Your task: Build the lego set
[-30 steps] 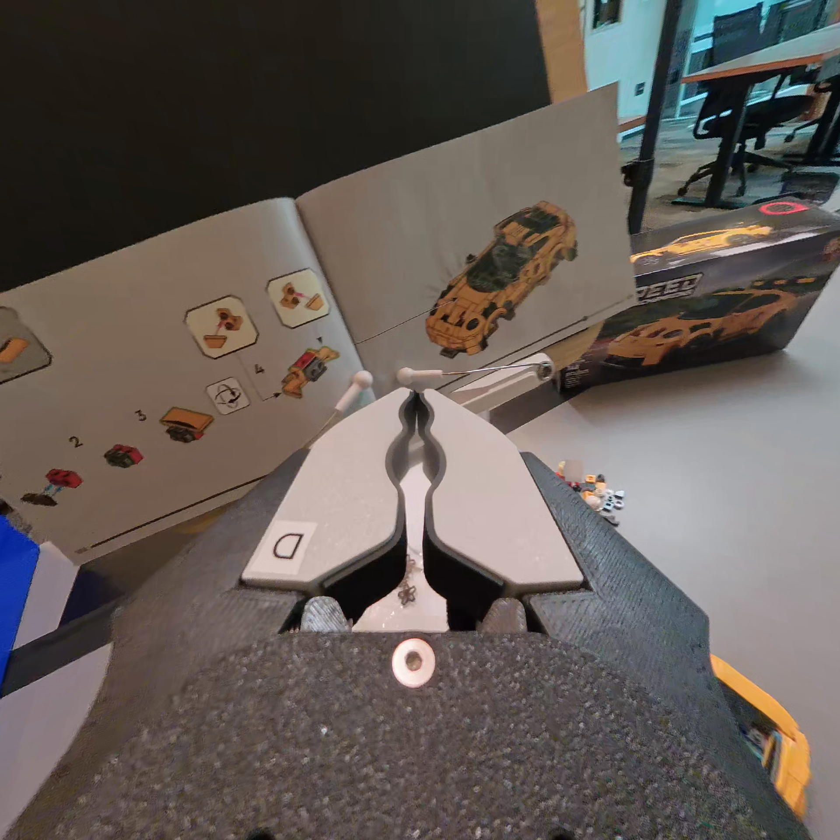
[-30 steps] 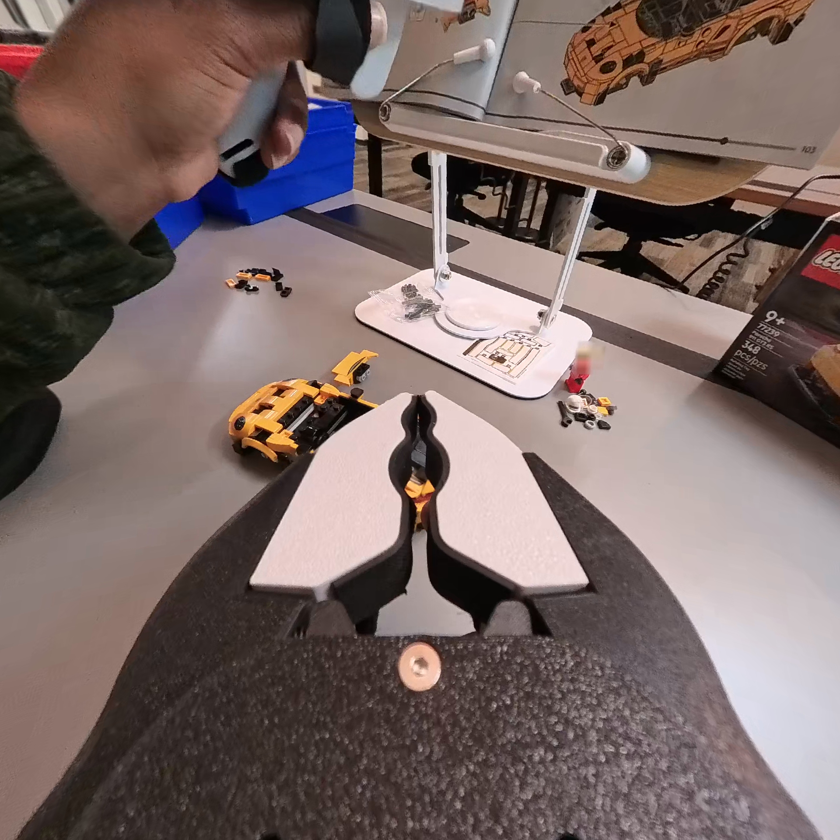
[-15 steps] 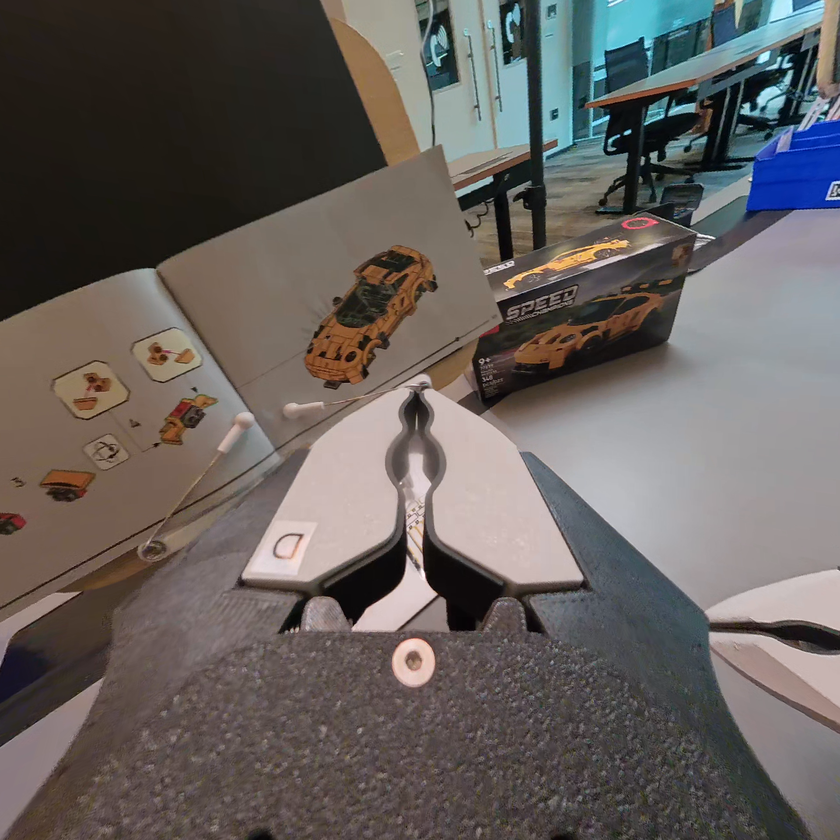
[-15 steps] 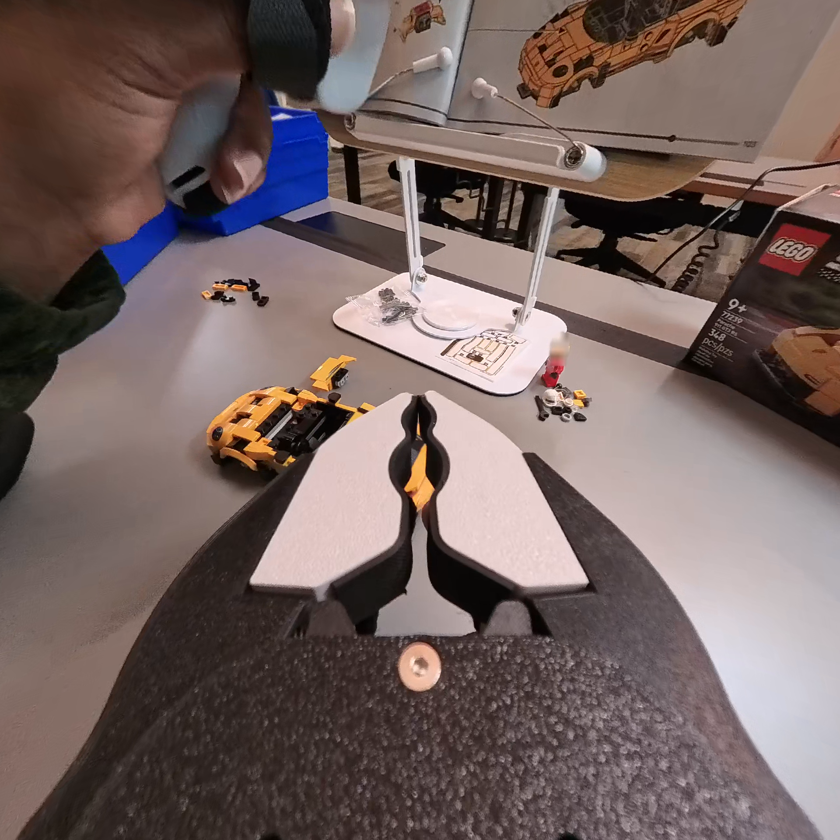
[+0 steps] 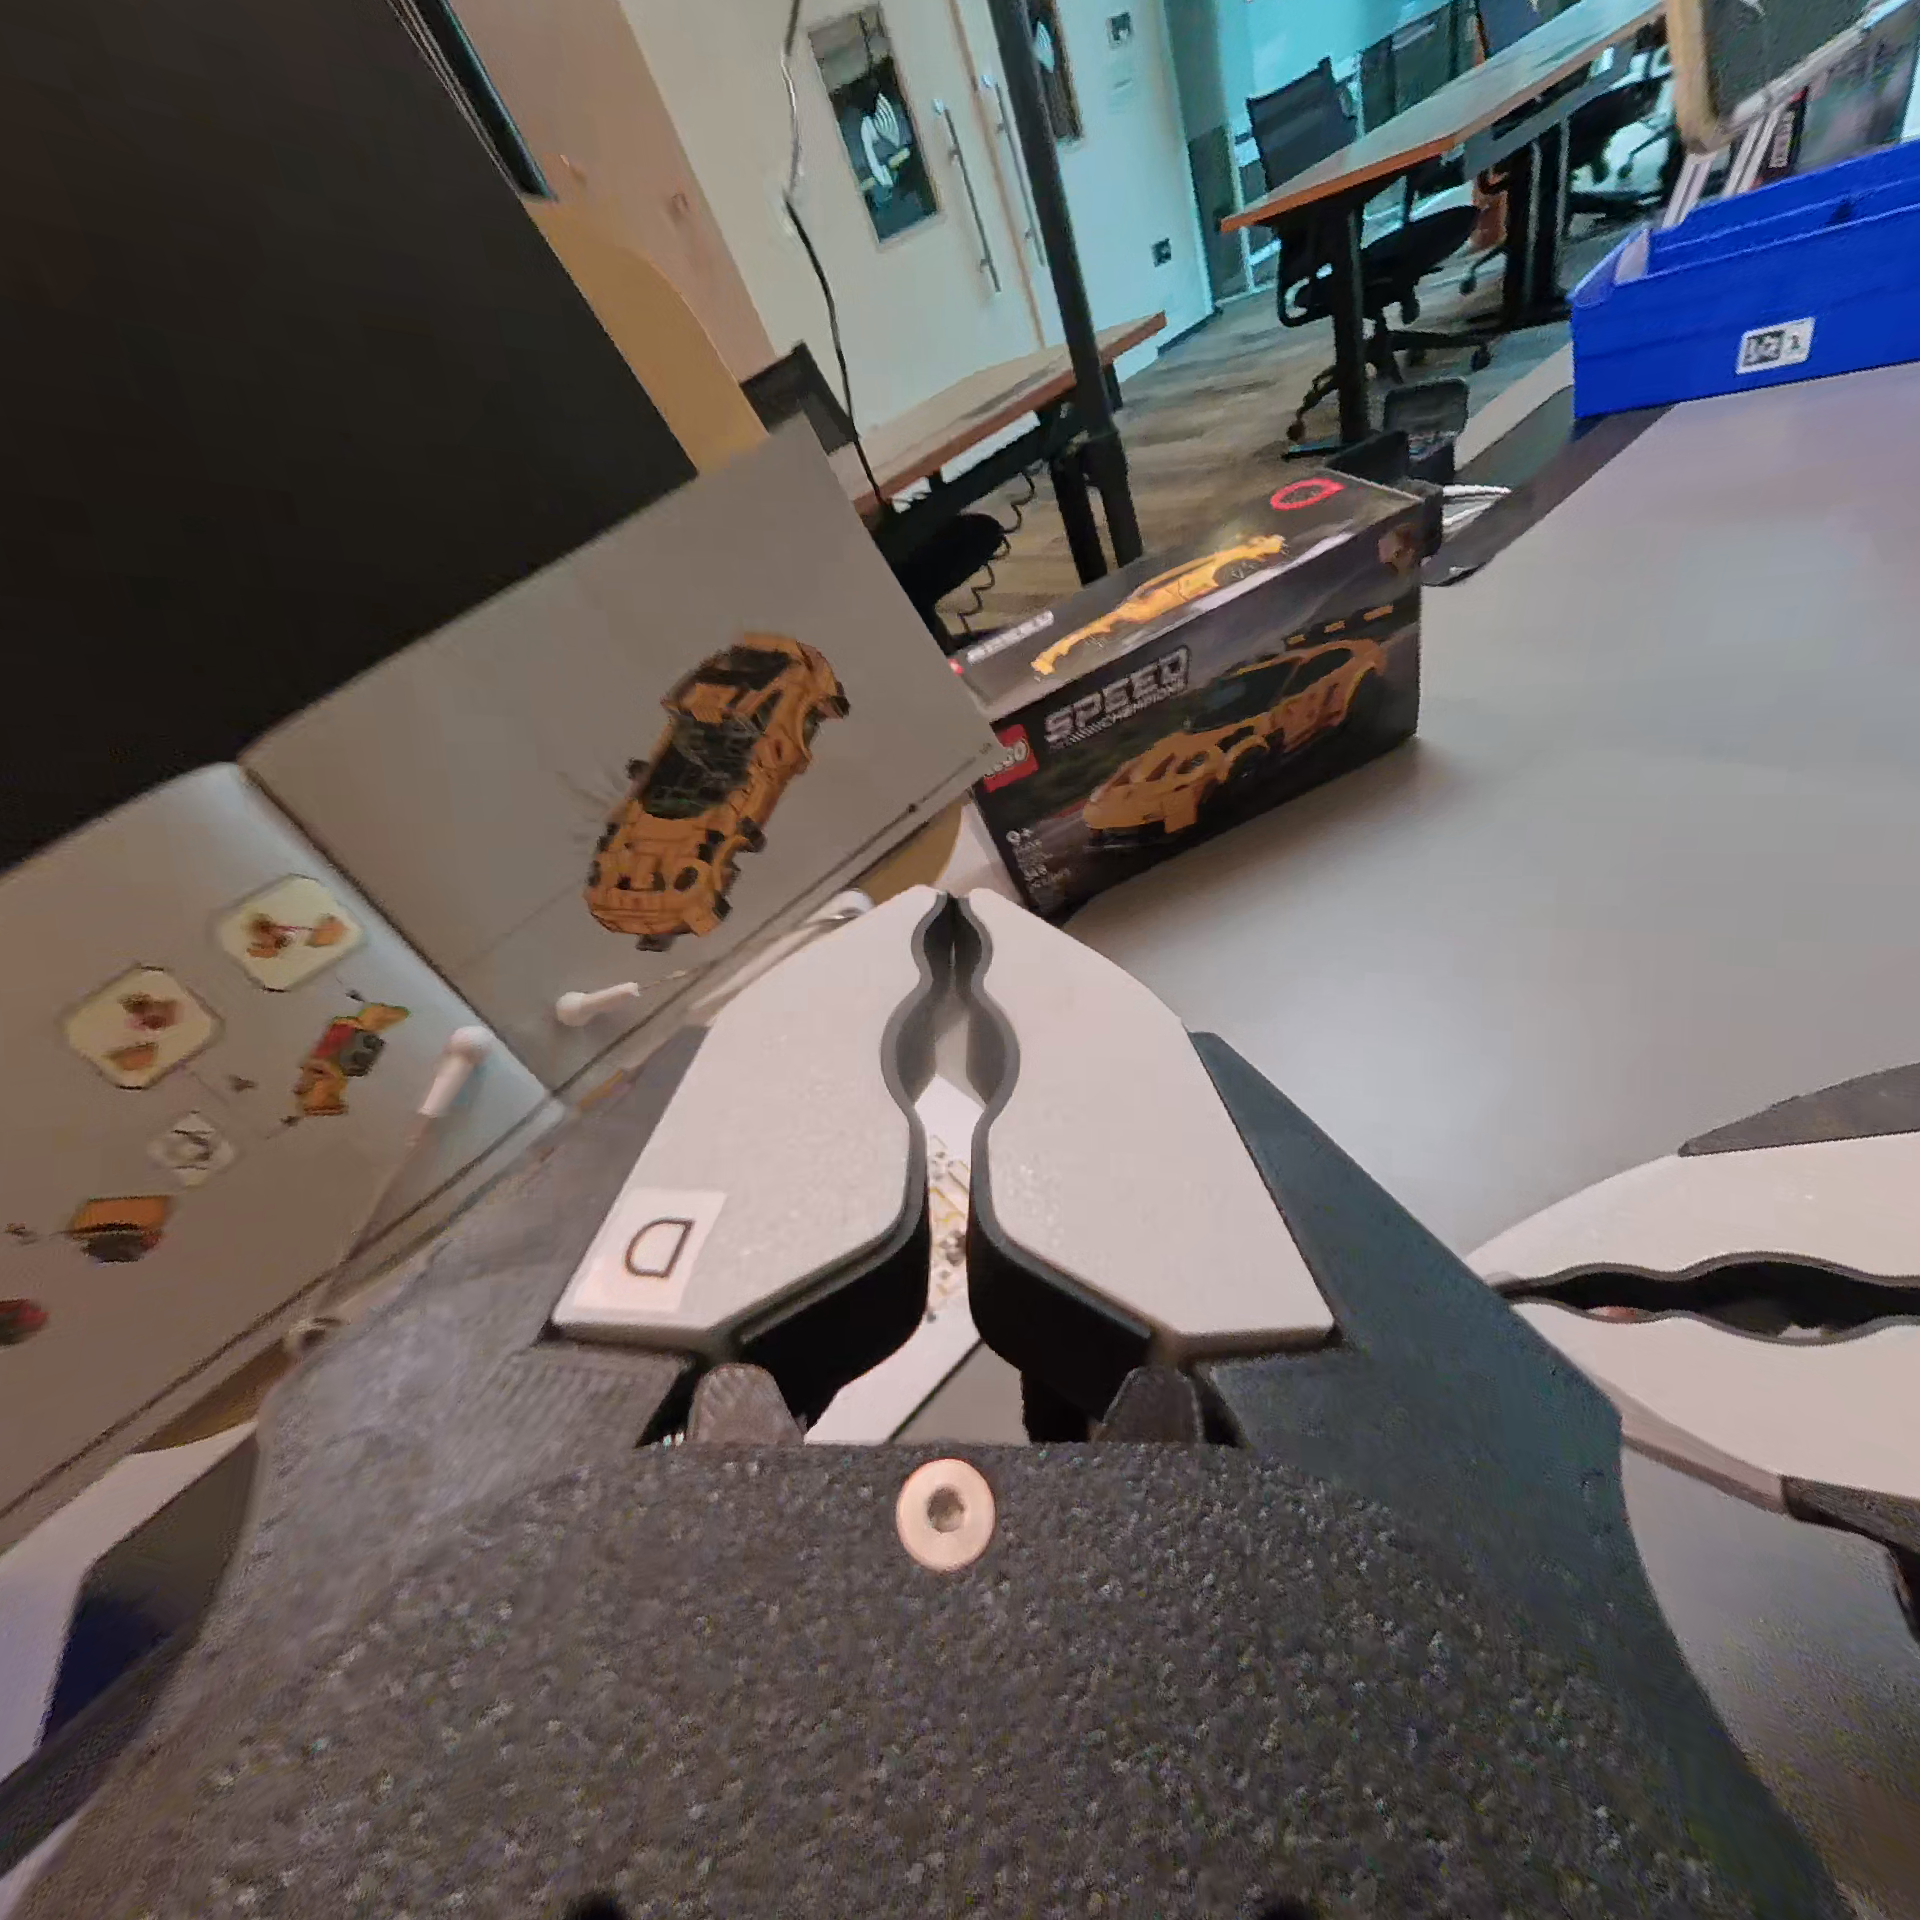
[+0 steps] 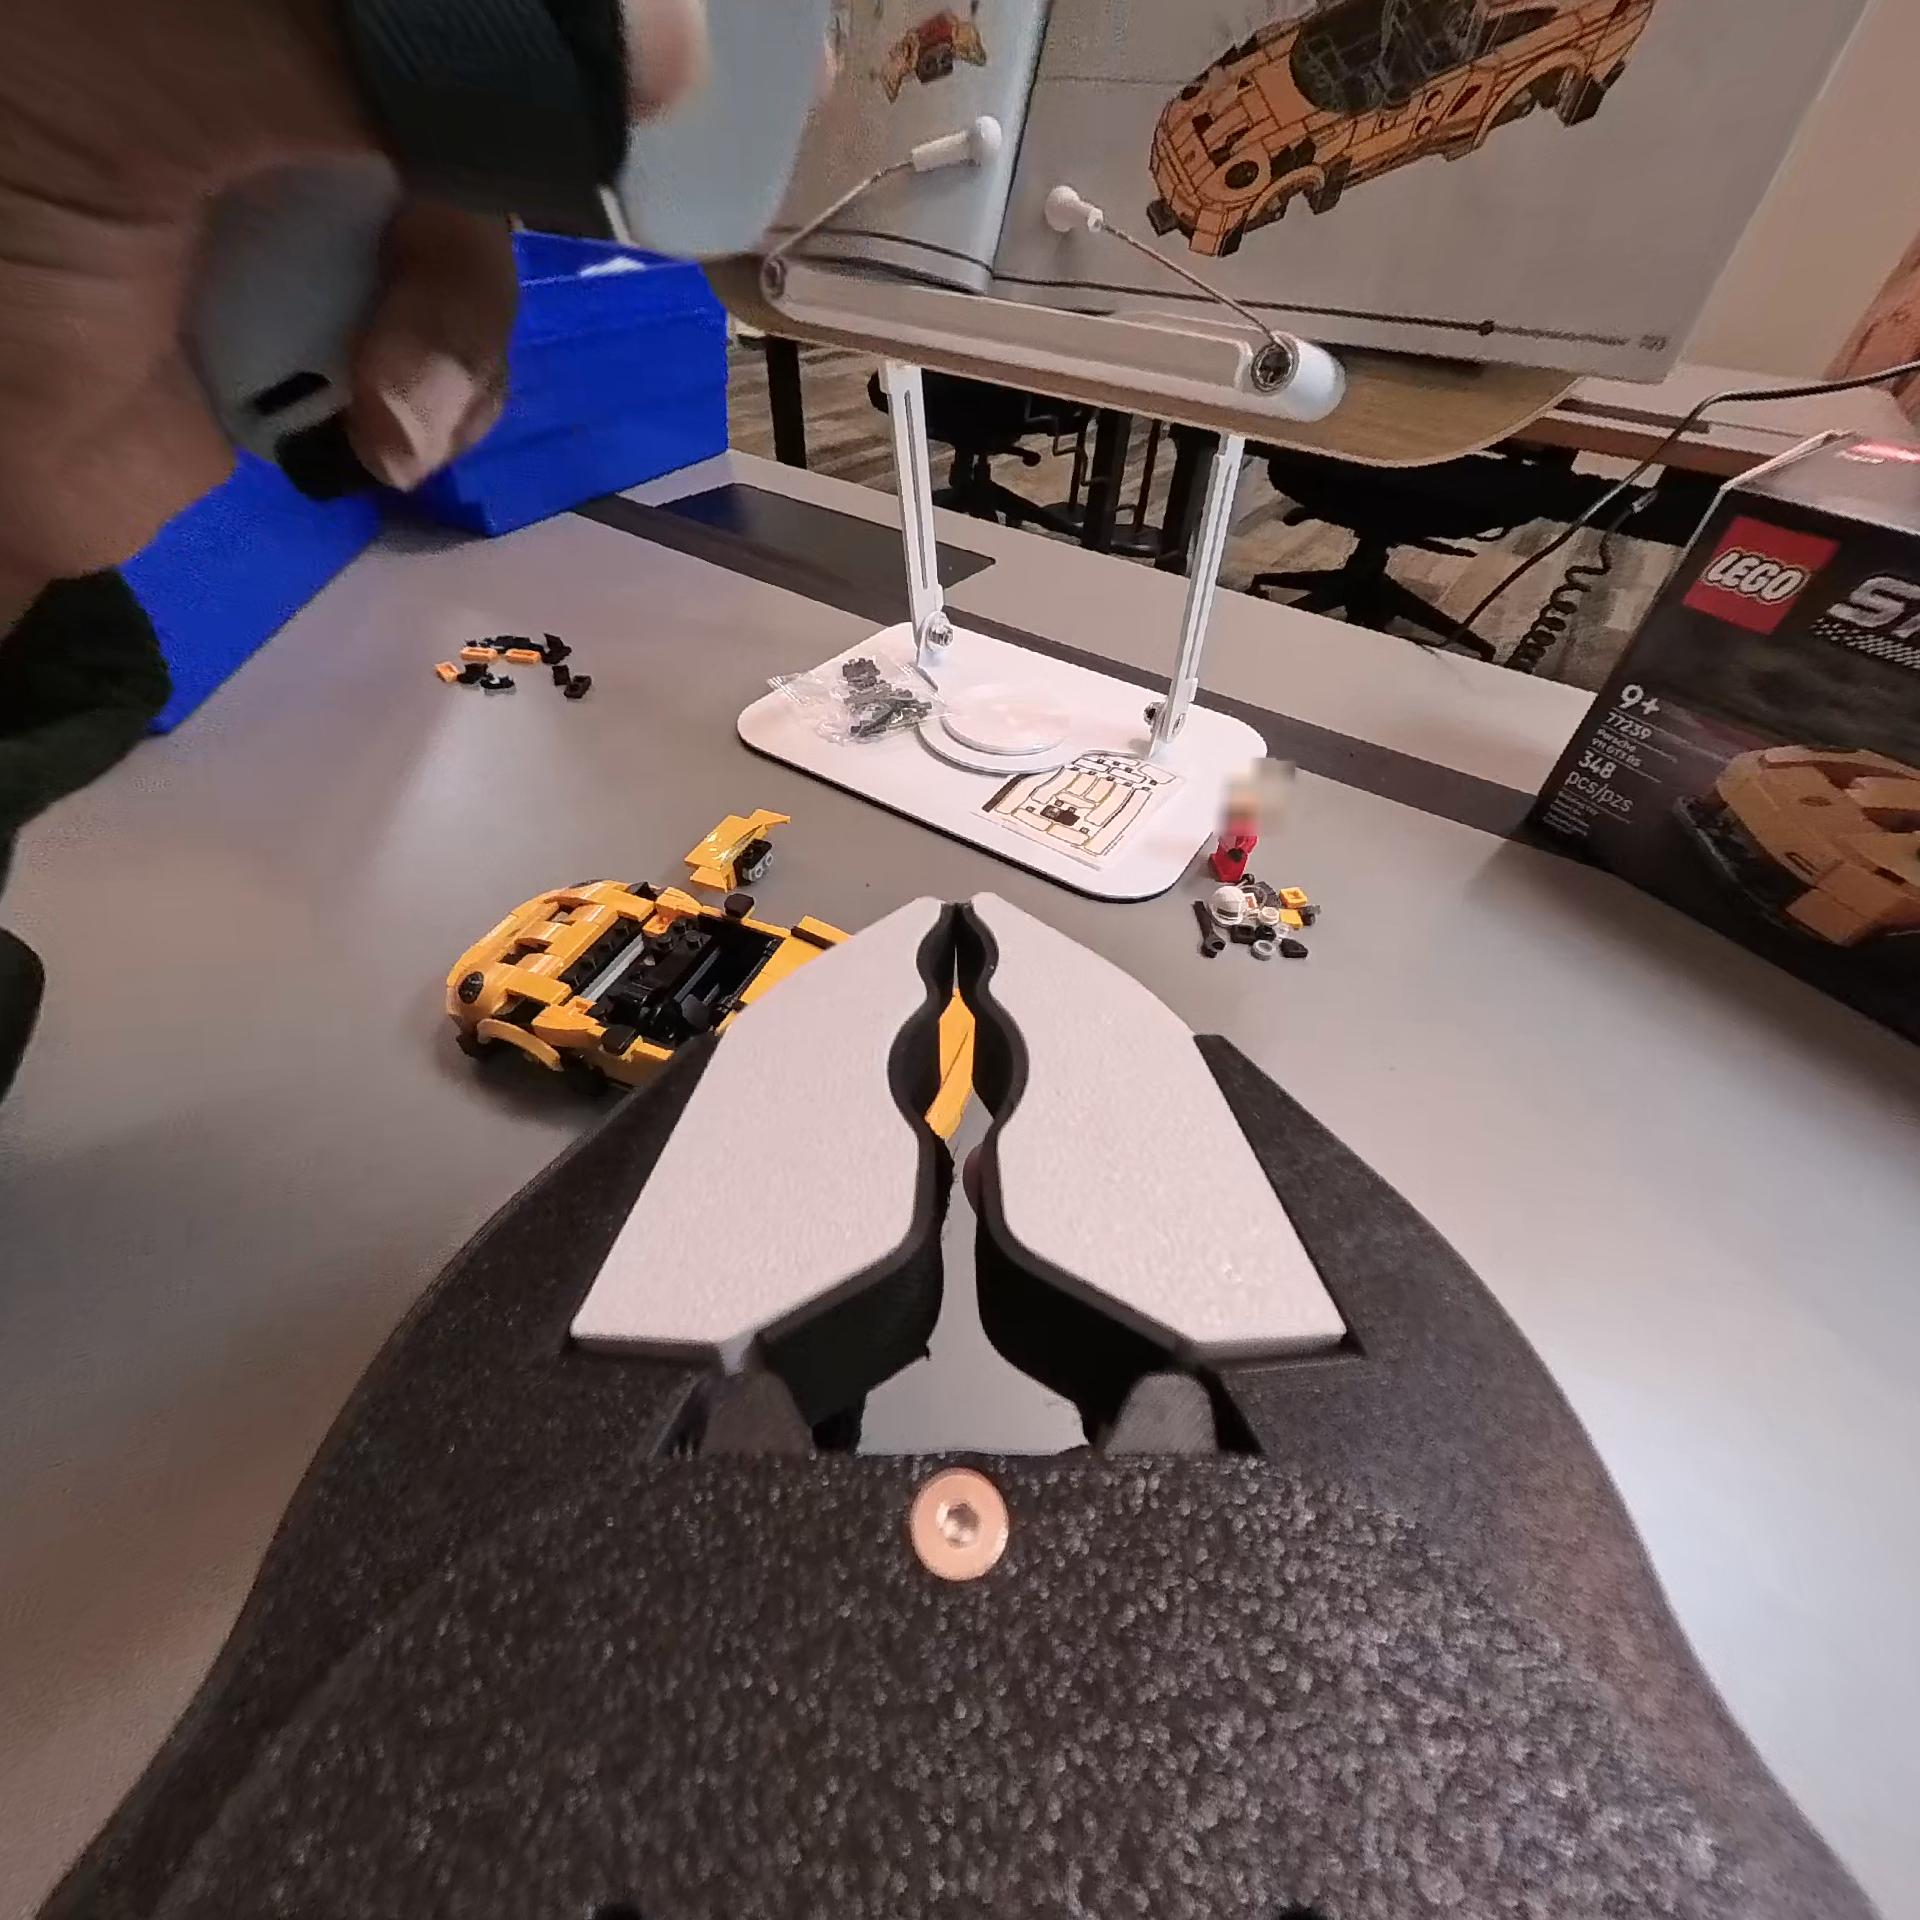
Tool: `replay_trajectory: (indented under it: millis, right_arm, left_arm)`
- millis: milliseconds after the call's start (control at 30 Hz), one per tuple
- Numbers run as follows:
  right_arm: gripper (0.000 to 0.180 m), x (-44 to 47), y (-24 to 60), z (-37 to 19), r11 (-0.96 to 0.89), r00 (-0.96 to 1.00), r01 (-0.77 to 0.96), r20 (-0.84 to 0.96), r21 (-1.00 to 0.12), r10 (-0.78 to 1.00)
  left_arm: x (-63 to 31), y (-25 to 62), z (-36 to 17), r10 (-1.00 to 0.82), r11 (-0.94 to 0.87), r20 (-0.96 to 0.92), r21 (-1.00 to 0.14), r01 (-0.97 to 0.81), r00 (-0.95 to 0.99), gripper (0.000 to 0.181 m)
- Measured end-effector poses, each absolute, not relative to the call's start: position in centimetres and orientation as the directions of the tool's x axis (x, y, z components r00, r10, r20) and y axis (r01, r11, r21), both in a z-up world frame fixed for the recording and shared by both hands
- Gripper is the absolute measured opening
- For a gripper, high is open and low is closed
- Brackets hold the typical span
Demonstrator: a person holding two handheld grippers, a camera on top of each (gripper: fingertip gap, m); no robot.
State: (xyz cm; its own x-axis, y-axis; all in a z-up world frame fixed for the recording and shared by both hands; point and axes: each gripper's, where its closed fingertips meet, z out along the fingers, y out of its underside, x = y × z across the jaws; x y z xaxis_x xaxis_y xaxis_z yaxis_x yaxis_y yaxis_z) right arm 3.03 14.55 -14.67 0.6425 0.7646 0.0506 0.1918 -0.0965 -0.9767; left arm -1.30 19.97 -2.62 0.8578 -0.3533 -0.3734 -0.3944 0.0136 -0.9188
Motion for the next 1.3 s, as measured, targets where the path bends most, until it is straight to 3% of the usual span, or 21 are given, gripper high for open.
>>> replay_trajectory:
  millis: [267,400,633,800,900,967,1067,1300]
  right_arm:
    - [0.000,3.6,14.8,-13.9,-0.107,0.660,0.143,0.014,-0.984,0.751]
    - [0.000,3.6,14.7,-13.9,-0.116,0.656,0.135,0.001,-0.984,0.755]
    - [0.000,2.7,14.1,-14.3,-0.106,0.607,0.156,0.010,-0.982,0.795]
    - [0.000,1.8,13.5,-15.1,-0.095,0.572,0.195,0.034,-0.976,0.820]
    - [0.000,1.0,12.9,-16.5,-0.112,0.546,0.251,0.045,-0.961,0.837]
    - [0.000,0.7,12.6,-16.7,-0.099,0.535,0.272,0.065,-0.957,0.842]
    - [0.000,0.9,12.7,-16.6,-0.089,0.544,0.277,0.079,-0.957,0.836]
    - [0.016,1.5,13.6,-16.8,-0.126,0.561,0.257,0.042,-0.958,0.827]
  left_arm:
    - [-4.7,16.6,2.5,-0.234,0.080,-0.478,-0.877,-0.474,0.846,0.000]
    - [-6.7,14.7,3.2,-0.279,0.057,-0.414,-0.908,-0.415,0.867,0.000]
    - [-10.5,11.9,-8.2,-0.415,-0.196,-0.392,-0.842,-0.502,0.821,0.000]
    - [-12.7,11.1,-16.4,-0.427,-0.240,-0.352,-0.844,-0.480,0.833,0.003]
    - [-14.3,11.4,-20.8,-0.475,-0.319,-0.372,-0.771,-0.551,0.797,0.010]
    - [-14.9,11.7,-21.4,-0.495,-0.281,-0.422,-0.749,-0.600,0.759,0.010]
    - [-14.5,11.5,-21.1,-0.532,-0.303,-0.288,-0.813,-0.497,0.796,0.016]
    - [-12.6,10.2,-21.3,-0.626,-0.356,-0.083,-0.854,-0.379,0.775,0.057]
